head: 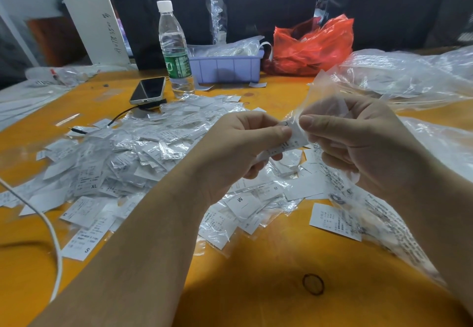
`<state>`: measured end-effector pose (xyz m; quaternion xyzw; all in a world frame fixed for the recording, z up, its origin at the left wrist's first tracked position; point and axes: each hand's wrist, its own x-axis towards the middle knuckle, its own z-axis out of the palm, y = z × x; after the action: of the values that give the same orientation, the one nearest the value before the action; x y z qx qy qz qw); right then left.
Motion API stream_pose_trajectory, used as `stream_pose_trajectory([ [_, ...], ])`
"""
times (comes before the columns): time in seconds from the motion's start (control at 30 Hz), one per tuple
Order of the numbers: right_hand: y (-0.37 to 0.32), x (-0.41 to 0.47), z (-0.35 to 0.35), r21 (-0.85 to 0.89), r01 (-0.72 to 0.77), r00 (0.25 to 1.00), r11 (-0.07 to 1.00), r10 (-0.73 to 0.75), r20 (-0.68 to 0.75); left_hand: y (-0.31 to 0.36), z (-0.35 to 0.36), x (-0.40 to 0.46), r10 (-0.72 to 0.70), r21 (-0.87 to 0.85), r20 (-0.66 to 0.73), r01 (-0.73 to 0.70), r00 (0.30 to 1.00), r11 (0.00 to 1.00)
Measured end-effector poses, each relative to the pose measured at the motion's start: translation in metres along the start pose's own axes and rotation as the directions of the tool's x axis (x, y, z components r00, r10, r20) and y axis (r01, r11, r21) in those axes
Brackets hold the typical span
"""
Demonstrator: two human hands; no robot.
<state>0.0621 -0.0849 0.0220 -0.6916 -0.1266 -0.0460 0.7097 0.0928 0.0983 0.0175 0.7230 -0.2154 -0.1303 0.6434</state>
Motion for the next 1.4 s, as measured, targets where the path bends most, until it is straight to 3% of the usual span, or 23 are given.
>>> stream_pose_trajectory([
  [0.63,0.003,-0.002,0.005,-0.153,-0.040,0.999,0.987,0.040,-0.004,-0.006,0.004,0.003,0.039,-0.064,-0.112,-0.047,0.993,0.997],
  [0.93,0.008,-0.001,0.006,-0.082,-0.108,0.993,0.991,0.105,-0.046,-0.007,0.007,0.002,0.063,-0.055,-0.098,-0.069,0.993,0.996],
  [1.4,0.006,0.000,0.002,-0.141,-0.082,0.996,0.987,0.078,-0.035,-0.009,0.010,0.007,0.001,-0.251,-0.191,-0.050,0.982,0.967],
])
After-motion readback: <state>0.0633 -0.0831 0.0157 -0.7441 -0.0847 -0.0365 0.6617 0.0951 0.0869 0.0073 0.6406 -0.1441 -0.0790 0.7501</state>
